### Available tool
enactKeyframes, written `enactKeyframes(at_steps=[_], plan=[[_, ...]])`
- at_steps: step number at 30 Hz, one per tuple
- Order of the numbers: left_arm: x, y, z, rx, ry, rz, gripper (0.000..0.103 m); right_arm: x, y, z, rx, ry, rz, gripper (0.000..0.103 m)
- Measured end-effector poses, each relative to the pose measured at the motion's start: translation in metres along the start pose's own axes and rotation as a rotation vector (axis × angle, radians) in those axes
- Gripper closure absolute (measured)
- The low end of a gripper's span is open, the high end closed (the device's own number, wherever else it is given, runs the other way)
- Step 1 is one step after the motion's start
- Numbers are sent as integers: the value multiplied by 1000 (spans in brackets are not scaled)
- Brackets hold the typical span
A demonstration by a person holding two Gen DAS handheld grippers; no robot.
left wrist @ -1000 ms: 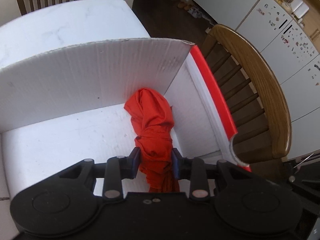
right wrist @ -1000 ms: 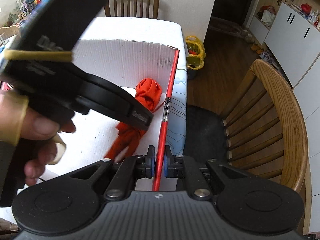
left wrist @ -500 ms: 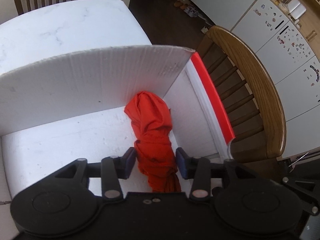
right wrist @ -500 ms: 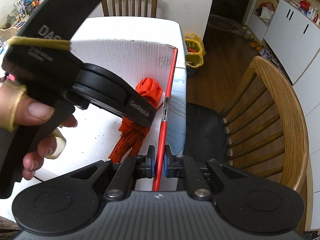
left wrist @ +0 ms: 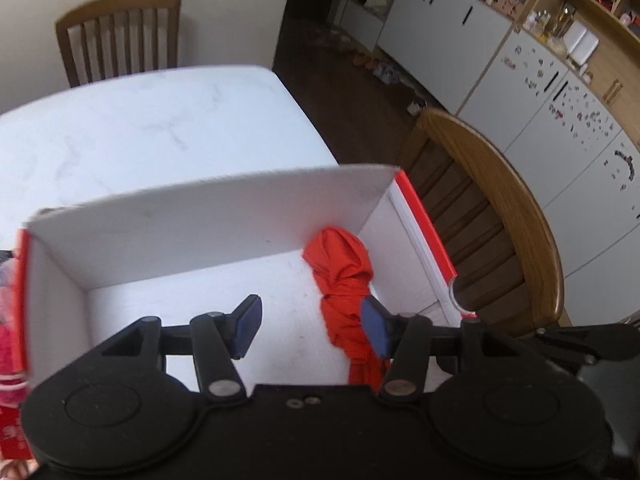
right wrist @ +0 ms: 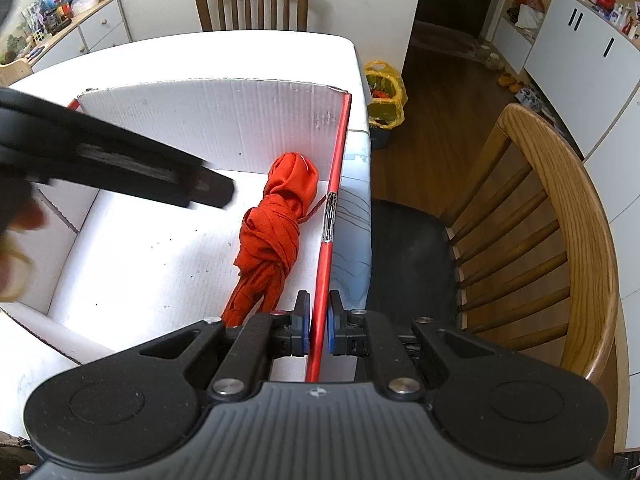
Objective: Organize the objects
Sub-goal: 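Carry the red cloth into the white box with the left gripper and release, then move the left gripper back to the pile and grasp the pink fleece hat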
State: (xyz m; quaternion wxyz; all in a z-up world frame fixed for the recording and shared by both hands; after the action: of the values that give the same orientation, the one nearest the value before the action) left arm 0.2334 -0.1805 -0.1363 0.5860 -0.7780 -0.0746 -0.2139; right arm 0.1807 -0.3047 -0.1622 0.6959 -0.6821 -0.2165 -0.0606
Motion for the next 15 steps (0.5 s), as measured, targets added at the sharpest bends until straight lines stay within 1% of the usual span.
enactKeyframes(at_steps=[1, 6, 10, 15], plan=[[5, -5, 4, 0, -1, -14, 49, 0, 0, 0, -2, 0, 1, 96], [-2, -39, 20, 29, -4, -78, 47, 1, -1, 2, -9, -2, 6, 96], [-7, -55, 38, 103, 8, -129, 47, 1, -2, 2, -16, 3, 8, 96], [-19, -79, 68, 139, -38, -176, 47, 1, -4, 3, -23, 2, 7, 96]])
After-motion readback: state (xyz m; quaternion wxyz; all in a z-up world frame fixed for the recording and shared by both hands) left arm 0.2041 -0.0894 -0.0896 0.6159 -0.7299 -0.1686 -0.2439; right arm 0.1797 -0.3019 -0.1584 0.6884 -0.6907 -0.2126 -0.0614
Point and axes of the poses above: each gripper's, at about its wrist camera, not at the fingertips, and y roughly the way its jaws point, z to its left, x to its top, the point moved 10 cm from there along y, roughly the way its jaws point, and after that the axes turned 6 degrees about z, right-handed, at the moved point
